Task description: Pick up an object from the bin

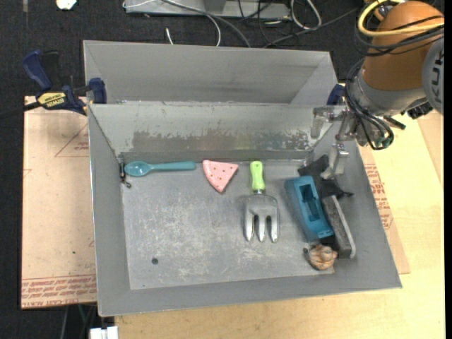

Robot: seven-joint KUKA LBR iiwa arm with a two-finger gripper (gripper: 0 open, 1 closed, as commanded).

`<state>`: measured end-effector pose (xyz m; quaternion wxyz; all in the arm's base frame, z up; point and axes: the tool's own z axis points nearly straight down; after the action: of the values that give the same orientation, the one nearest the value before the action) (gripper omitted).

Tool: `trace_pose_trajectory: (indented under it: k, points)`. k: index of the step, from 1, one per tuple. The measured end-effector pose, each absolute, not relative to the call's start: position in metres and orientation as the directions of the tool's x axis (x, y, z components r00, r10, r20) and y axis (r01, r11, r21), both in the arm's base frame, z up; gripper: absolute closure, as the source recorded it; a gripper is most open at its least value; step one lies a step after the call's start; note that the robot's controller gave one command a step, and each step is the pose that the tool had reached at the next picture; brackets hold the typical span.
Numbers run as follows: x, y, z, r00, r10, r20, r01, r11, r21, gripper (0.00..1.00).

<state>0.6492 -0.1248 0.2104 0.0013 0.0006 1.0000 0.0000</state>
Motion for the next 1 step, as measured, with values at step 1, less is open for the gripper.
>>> trace_pose_trajectory:
  k: [1]
  points:
    - [0.6463,-0.1102,0.2214,-1.0,0.014,-0.002,0.014,1.0,0.002,0.0]
